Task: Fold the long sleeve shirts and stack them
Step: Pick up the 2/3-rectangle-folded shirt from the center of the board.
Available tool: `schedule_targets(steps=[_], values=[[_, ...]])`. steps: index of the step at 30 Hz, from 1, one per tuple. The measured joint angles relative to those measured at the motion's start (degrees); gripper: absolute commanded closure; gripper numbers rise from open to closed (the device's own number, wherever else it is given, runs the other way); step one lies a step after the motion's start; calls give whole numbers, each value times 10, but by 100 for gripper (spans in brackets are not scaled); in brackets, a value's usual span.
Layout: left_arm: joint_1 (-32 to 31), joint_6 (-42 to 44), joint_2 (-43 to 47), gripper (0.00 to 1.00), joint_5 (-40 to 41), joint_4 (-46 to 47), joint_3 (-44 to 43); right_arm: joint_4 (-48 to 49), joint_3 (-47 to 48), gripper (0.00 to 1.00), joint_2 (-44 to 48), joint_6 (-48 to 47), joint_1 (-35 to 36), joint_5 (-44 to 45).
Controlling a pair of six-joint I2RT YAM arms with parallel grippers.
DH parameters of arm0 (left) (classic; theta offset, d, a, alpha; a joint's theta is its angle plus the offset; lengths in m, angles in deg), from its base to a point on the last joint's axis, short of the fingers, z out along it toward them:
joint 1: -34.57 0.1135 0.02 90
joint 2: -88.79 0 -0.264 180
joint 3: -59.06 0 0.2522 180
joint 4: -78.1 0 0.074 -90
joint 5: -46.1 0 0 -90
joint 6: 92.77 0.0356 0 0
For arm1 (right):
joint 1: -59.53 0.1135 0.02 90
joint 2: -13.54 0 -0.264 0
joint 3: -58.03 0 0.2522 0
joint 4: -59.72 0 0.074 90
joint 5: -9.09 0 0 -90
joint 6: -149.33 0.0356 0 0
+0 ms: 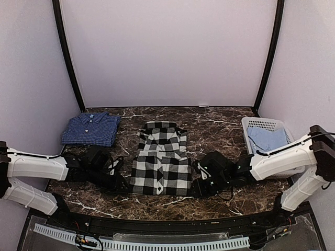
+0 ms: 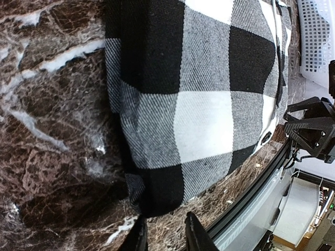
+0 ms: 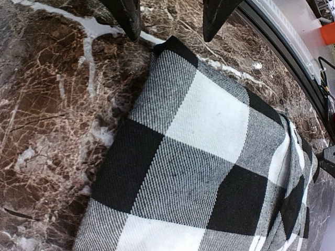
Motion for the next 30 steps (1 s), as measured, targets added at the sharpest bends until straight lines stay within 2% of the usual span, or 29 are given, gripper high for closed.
schedule_targets(steps=[20,26,30], values=[[-17,-5,-44,76,40,16,3,-5,26,71,-45,0,-2,3],[-24,-7,-47,79,47,25,3,-10,48,84,-68,2,7,10],[-29,-13,-52,88,51,32,3,-9,50,95,-73,6,10,11]])
